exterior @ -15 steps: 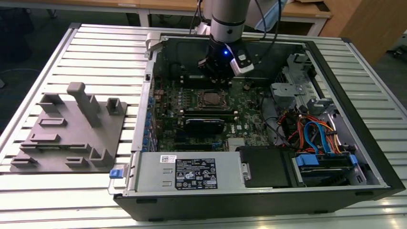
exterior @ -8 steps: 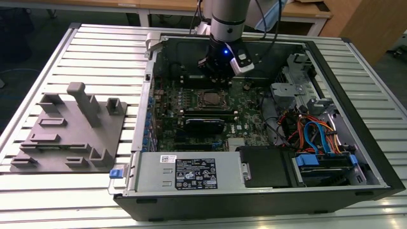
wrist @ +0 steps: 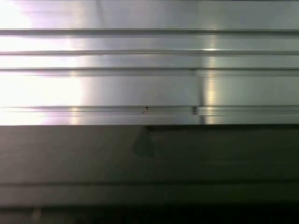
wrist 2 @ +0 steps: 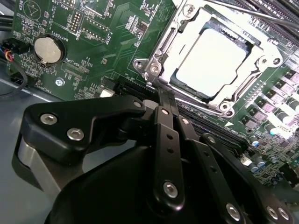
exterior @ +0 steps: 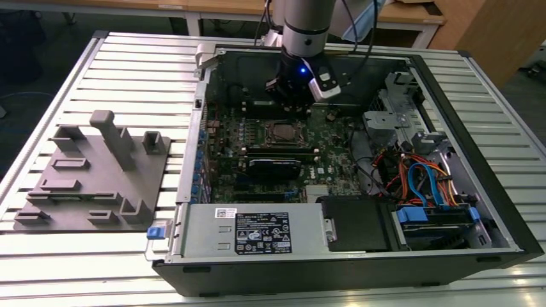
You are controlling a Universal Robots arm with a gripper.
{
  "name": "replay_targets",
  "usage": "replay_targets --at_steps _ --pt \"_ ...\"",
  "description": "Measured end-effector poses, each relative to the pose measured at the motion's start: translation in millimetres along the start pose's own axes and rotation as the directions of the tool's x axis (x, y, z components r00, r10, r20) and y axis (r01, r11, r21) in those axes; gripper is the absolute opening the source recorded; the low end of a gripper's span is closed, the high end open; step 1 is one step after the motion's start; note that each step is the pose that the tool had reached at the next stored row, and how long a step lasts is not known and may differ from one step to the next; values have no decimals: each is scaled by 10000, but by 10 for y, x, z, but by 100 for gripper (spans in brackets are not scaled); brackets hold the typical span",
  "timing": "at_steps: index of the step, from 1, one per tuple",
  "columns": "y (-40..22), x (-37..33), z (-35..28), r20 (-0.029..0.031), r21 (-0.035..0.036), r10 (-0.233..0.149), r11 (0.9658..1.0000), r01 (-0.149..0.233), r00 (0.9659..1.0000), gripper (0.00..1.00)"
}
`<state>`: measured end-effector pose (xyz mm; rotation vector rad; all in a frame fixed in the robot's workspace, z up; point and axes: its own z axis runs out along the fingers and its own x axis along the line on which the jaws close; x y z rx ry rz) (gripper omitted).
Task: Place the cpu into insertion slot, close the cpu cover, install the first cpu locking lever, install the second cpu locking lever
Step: 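Install the first cpu locking lever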
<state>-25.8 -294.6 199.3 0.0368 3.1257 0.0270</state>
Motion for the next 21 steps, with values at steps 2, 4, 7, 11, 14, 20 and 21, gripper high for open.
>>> replay_targets --at_steps 2,4,7,11,14,20,21 --pt "-3 0 7 -3 24 14 10000 -14 10000 11" --pt "-2 0 8 -2 24 22 10000 -22 10000 11" --pt "0 -1 5 6 12 24 10000 -24 10000 11" --pt "-1 -1 -18 2 17 25 10000 -25 10000 11" --pt "0 -1 -27 3 16 27 10000 -27 10000 11" --pt "-9 0 5 1 171 44 9998 -44 10000 11" --pt "-9 0 9 2 187 48 9998 -48 10000 11"
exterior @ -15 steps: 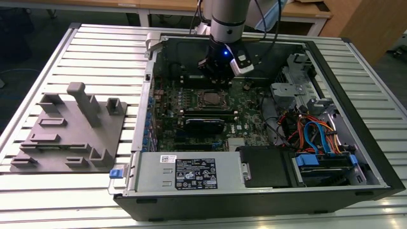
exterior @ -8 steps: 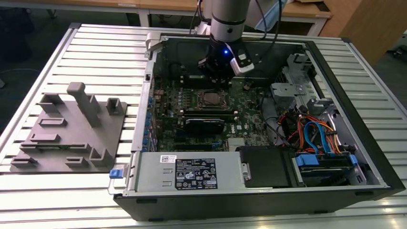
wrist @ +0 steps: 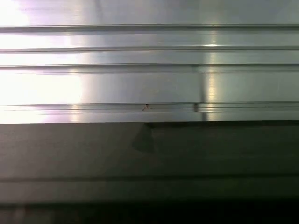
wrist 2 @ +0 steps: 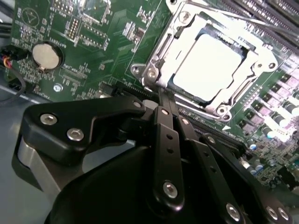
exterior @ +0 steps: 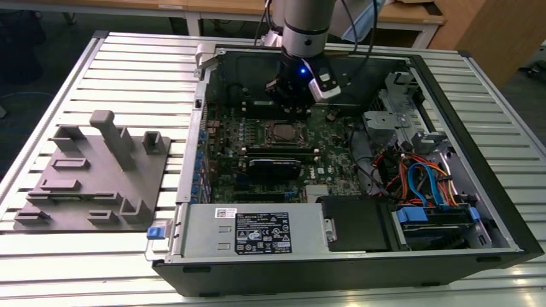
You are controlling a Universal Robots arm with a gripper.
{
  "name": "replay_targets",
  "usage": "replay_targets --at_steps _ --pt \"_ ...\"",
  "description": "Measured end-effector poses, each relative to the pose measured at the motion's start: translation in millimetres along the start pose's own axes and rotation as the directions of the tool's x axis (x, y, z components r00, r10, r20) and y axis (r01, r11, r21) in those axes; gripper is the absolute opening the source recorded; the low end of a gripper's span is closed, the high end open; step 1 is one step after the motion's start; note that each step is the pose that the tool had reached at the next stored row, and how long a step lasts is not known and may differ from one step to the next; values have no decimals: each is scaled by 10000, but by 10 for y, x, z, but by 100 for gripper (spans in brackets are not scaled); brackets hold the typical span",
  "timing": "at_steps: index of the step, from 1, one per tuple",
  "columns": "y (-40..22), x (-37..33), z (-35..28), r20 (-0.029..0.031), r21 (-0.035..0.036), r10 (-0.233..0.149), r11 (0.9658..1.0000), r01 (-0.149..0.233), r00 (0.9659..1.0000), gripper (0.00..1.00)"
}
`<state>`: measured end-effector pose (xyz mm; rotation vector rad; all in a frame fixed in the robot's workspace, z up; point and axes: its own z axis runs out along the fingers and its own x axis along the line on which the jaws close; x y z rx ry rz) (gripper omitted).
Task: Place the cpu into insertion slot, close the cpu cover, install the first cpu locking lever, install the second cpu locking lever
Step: 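Install the first cpu locking lever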
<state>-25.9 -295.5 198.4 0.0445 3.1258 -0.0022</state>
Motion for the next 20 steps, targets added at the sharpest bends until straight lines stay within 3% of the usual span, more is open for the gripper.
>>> replay_targets --at_steps 8,16,20 --pt "2 0 12 5 -16 17 10000 -17 10000 11" --pt "2 0 17 -6 -366 21 9993 -22 10000 11" --pt "2 -1 17 -8 -397 22 9992 -22 10000 11"
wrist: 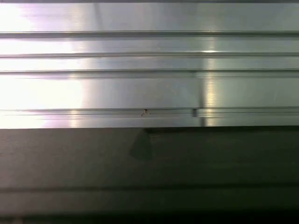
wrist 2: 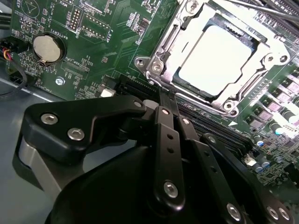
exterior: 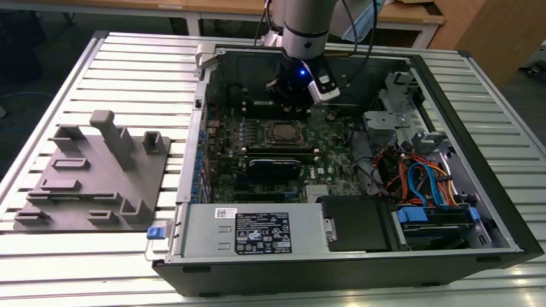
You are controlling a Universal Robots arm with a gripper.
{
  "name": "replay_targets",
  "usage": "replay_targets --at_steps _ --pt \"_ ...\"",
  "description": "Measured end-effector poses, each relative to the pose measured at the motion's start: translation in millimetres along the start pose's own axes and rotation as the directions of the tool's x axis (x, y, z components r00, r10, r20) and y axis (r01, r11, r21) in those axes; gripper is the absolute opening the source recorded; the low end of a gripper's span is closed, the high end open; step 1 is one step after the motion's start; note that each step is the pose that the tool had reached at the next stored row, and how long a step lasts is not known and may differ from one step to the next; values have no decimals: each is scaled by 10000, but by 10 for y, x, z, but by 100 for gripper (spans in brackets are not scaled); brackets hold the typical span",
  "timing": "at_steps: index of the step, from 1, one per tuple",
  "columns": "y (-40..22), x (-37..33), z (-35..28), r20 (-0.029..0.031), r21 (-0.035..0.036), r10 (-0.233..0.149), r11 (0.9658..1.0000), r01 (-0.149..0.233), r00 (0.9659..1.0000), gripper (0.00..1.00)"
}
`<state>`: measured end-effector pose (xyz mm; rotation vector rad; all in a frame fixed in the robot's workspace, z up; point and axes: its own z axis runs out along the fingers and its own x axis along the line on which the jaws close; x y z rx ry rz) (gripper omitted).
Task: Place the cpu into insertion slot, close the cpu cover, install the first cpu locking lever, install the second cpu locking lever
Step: 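Install the first cpu locking lever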
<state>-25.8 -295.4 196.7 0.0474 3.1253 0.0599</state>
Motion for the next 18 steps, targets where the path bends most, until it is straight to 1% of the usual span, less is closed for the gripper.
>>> replay_targets --at_steps 5,11,16,18 --pt "-6 0 0 0 0 0 10000 0 10000 11" --pt "-32 -1 -2 0 16 13 10000 -13 10000 11" --pt "-47 -1 -2 2 13 19 10000 -19 10000 11" --pt "-52 -2 -2 0 1 18 10000 -18 10000 11"
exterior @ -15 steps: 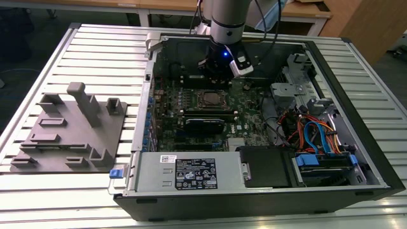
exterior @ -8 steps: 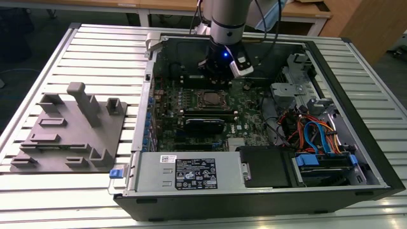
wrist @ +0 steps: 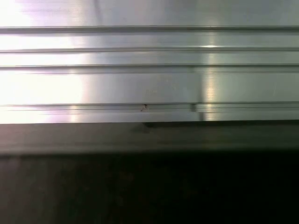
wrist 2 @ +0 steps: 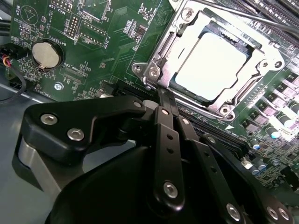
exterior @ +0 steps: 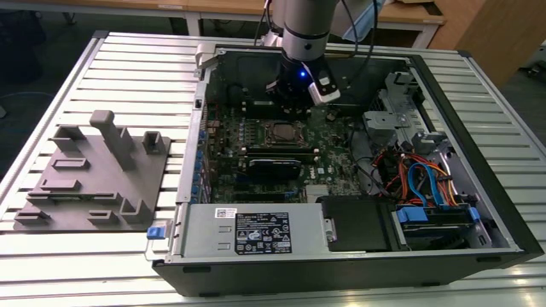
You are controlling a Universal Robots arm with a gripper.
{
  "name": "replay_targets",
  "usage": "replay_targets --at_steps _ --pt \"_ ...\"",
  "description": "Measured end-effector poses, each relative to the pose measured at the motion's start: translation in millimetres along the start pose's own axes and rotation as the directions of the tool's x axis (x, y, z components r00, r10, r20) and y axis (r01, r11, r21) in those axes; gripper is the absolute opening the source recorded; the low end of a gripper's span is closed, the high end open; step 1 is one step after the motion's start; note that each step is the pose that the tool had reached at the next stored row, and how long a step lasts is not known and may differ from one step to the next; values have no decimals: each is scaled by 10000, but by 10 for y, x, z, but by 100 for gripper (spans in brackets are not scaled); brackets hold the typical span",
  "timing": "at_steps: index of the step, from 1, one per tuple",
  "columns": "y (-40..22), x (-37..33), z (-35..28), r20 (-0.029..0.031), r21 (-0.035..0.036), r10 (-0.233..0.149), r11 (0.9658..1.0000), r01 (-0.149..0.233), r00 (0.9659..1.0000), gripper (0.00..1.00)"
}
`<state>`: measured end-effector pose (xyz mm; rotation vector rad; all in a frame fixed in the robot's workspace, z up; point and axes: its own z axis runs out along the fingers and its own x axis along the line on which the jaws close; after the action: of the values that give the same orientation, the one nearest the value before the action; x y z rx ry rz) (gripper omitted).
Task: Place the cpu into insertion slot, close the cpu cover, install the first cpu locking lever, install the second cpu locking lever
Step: 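Install the first cpu locking lever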
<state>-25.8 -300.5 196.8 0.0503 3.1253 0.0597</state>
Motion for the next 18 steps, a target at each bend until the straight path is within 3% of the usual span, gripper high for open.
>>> replay_targets --at_steps 5,10,18 --pt "-11 0 0 -3 -85 2 10000 -2 10000 11" --pt "-29 -1 0 -8 -279 5 9996 -5 10000 11" --pt "-60 -2 -11 -8 -287 5 9996 -6 10000 11"
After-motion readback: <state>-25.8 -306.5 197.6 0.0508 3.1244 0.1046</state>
